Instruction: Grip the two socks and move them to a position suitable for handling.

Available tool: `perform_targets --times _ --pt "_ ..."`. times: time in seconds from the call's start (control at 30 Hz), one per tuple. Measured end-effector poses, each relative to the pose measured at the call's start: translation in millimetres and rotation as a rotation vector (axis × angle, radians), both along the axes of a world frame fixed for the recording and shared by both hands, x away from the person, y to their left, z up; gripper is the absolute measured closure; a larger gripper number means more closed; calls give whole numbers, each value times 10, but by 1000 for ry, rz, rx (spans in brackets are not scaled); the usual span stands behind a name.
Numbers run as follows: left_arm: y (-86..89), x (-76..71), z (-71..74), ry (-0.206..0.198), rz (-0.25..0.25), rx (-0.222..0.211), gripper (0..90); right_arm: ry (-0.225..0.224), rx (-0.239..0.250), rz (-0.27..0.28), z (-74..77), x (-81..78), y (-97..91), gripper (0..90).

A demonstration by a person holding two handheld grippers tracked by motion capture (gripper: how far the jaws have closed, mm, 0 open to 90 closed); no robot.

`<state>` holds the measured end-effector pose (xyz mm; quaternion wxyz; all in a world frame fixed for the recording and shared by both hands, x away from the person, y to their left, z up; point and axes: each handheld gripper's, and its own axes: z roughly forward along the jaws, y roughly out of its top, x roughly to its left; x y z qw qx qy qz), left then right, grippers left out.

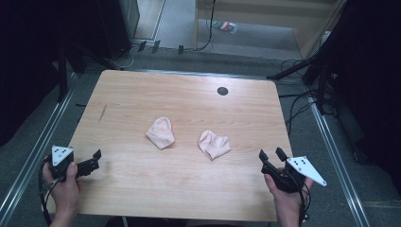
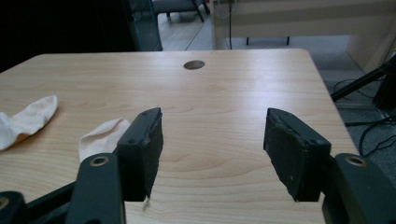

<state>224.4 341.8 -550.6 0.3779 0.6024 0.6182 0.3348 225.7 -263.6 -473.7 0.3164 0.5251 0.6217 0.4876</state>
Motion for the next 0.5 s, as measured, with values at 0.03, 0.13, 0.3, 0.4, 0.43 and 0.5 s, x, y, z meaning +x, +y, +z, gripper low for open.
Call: perform_targets --times 0.03,0.13,0.3,0.4,0.43,0.5 --pt "0 0 0 0 0 0 11 0 0 0 0 0 0 394" --pt "-6 0 0 -1 0 2 11 13 -32 4 19 41 108 404" --pt "-6 -2 0 -1 1 2 11 76 -38 101 49 145 357 481" --pt "-7 -2 0 -1 3 4 11 88 -37 114 46 215 489 465" --pt "-7 -2 0 -2 3 4 11 88 -37 114 46 215 489 465" --pt "-7 -3 0 -2 3 4 11 101 -78 130 27 291 651 434"
